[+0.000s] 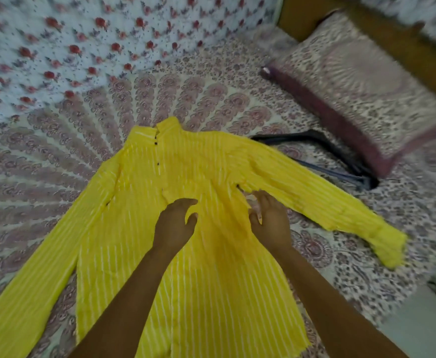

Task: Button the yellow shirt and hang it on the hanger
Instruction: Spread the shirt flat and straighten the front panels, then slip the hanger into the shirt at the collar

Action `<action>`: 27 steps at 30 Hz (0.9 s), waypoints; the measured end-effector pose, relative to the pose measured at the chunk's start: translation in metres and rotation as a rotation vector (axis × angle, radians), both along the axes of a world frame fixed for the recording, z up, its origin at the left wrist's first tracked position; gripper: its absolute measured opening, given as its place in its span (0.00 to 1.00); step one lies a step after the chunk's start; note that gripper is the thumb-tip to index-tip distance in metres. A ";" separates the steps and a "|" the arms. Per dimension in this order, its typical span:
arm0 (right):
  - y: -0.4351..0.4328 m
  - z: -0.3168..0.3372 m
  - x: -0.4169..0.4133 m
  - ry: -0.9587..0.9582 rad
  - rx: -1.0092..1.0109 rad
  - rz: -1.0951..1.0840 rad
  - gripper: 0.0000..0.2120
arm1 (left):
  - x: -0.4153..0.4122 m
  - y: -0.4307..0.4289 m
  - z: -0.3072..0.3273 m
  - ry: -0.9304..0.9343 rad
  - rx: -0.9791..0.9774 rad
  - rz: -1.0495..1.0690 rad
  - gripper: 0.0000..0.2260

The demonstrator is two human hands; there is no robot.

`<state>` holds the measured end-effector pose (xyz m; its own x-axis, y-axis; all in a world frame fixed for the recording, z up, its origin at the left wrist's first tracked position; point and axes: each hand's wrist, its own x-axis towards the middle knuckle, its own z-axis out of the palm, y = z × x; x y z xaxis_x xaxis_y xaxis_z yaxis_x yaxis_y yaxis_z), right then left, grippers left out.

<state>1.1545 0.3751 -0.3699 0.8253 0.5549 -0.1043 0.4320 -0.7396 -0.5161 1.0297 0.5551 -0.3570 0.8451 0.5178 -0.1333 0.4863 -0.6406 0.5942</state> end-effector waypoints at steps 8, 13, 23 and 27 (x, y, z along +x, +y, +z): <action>-0.084 0.003 0.102 -0.028 -0.034 -0.149 0.26 | 0.146 -0.071 0.006 -0.006 -0.010 -0.152 0.15; -0.125 -0.022 0.183 -0.032 -0.054 -0.228 0.24 | 0.250 -0.104 -0.022 0.038 0.000 -0.225 0.16; -0.145 -0.093 0.300 -0.106 -0.168 -0.353 0.24 | 0.400 -0.098 -0.094 0.204 0.242 -0.249 0.23; -0.143 -0.112 0.319 -0.135 -0.256 -0.432 0.22 | 0.428 -0.091 -0.117 0.274 0.255 -0.210 0.21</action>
<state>1.4738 0.2325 -0.4820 0.9889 0.1312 -0.0691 0.1095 -0.9604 -0.2562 1.4580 0.4644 -0.4741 0.8870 0.3835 -0.2573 0.4472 -0.8523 0.2712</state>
